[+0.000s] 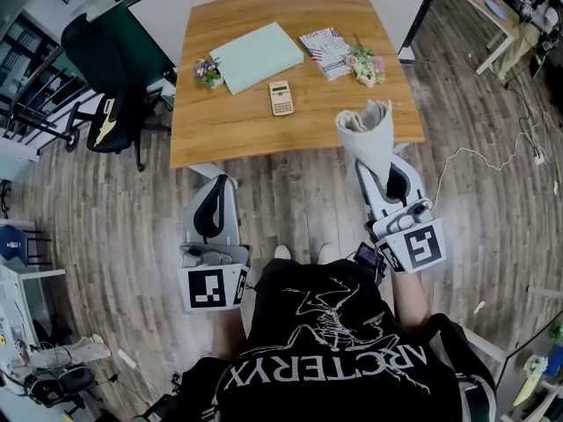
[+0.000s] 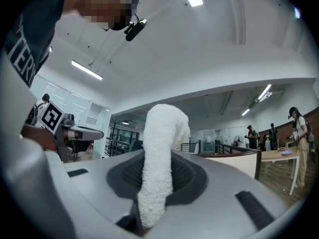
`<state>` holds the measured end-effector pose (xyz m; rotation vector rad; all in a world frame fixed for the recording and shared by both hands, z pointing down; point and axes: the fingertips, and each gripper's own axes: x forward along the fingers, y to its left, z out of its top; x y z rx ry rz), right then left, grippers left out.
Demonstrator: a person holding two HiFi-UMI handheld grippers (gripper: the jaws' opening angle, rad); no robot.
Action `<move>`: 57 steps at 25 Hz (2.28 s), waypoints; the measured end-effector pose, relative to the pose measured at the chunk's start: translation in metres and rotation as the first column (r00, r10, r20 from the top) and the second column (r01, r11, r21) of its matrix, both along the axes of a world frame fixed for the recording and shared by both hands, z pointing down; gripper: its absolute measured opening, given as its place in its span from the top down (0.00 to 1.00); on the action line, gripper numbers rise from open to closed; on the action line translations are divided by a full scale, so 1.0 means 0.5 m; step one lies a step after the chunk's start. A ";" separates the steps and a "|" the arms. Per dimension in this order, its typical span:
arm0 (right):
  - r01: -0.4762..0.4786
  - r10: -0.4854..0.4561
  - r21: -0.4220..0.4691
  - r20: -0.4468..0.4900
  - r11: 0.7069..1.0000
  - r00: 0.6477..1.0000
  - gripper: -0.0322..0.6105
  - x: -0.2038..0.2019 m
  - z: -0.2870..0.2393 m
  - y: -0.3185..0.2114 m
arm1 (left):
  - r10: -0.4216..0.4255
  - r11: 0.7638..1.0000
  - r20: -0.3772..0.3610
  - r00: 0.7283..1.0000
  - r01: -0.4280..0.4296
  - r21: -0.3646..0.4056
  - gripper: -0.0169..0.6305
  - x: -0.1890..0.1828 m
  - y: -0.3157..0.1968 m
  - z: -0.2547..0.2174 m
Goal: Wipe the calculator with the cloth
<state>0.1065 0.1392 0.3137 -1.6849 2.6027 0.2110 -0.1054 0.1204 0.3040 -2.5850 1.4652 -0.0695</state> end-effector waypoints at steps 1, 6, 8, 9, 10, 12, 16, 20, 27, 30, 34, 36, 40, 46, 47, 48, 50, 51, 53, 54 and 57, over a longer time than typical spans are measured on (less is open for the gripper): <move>0.007 -0.007 0.000 -0.001 1.000 1.000 0.82 0.010 0.002 0.000 | -0.007 1.000 0.001 1.000 0.007 0.002 0.96 0.009 0.000 0.000; 0.038 -0.038 -0.008 -0.012 0.999 0.999 0.81 0.059 0.015 -0.006 | -0.041 0.999 0.007 0.999 0.041 -0.001 0.96 0.053 0.003 0.015; 0.049 -0.049 -0.013 -0.020 0.999 0.999 0.81 0.072 0.021 -0.014 | -0.053 0.999 0.007 0.999 0.053 -0.005 0.96 0.064 -0.003 0.021; 0.054 -0.055 -0.016 -0.020 0.998 0.998 0.81 0.075 0.023 -0.019 | -0.057 0.998 0.006 0.998 0.057 -0.005 0.96 0.068 -0.008 0.021; 0.060 -0.061 -0.019 -0.019 0.998 0.998 0.81 0.077 0.025 -0.026 | -0.060 0.998 0.006 0.998 0.060 -0.005 0.96 0.070 -0.013 0.021; 0.074 -0.074 -0.019 -0.019 0.997 0.997 0.81 0.072 0.027 -0.046 | -0.062 0.998 0.004 0.998 0.062 -0.004 0.96 0.073 -0.030 0.022; 0.091 -0.091 -0.021 -0.026 0.996 0.995 0.81 0.051 0.035 -0.114 | -0.049 0.999 0.003 0.999 0.049 -0.004 0.96 0.073 -0.090 0.034; 0.079 -0.079 -0.025 -0.030 0.997 0.996 0.81 0.027 0.044 -0.224 | -0.032 0.999 0.000 0.999 0.032 -0.009 0.96 0.054 -0.201 0.048; 0.024 -0.027 -0.046 -0.068 0.999 0.997 0.81 -0.031 0.021 -0.444 | 0.038 0.997 0.029 0.999 -0.036 -0.071 0.96 0.007 -0.437 0.050; -0.007 0.004 -0.043 -0.073 0.999 0.997 0.81 -0.051 0.006 -0.526 | 0.059 0.994 0.076 0.995 -0.052 -0.094 0.96 -0.017 -0.520 0.053; -0.023 0.019 -0.057 -0.075 0.998 0.997 0.81 -0.065 0.008 -0.593 | 0.071 0.993 0.054 0.996 -0.066 -0.094 0.96 -0.025 -0.600 0.048; -0.029 0.024 -0.061 -0.075 0.998 0.997 0.81 -0.064 0.012 -0.616 | 0.083 0.992 0.053 0.995 -0.077 -0.104 0.96 -0.017 -0.625 0.050; -0.017 0.012 -0.070 -0.074 0.997 0.997 0.81 -0.056 0.022 -0.650 | 0.081 0.990 0.041 0.996 -0.076 -0.117 0.96 -0.002 -0.649 0.051; 0.074 -0.094 -0.116 -0.176 0.990 0.980 0.81 -0.060 0.070 -0.698 | 0.019 0.992 0.026 0.999 -0.015 -0.123 0.96 0.005 -0.652 0.058; 0.097 -0.128 -0.143 -0.225 0.985 0.966 0.81 -0.064 0.092 -0.709 | 0.012 0.992 0.025 1.000 -0.008 -0.123 0.96 0.008 -0.652 0.059; 0.121 -0.167 -0.179 -0.273 0.976 0.947 0.81 -0.070 0.120 -0.720 | 0.003 0.992 0.022 1.000 0.000 -0.124 0.96 0.009 -0.653 0.060; 0.181 -0.267 -0.255 -0.362 0.950 0.893 0.81 -0.094 0.187 -0.746 | -0.019 0.992 0.016 1.000 0.021 -0.123 0.96 0.009 -0.652 0.058; 0.215 -0.323 -0.285 -0.415 0.934 0.851 0.81 -0.111 0.224 -0.760 | -0.032 0.992 0.018 0.999 0.034 -0.123 0.96 0.005 -0.650 0.058; 0.267 -0.420 -0.345 -0.520 0.900 0.743 0.81 -0.146 0.310 -0.790 | -0.060 0.990 0.028 0.998 0.063 -0.130 0.96 -0.007 -0.642 0.059; 0.282 -0.464 -0.384 -0.558 0.879 0.688 0.81 -0.162 0.358 -0.802 | -0.074 0.988 0.033 0.997 0.078 -0.135 0.96 -0.015 -0.638 0.060; 0.302 -0.585 -0.506 -0.627 0.808 0.515 0.81 -0.201 0.509 -0.827 | -0.114 0.982 0.045 0.992 0.120 -0.146 0.96 -0.039 -0.624 0.063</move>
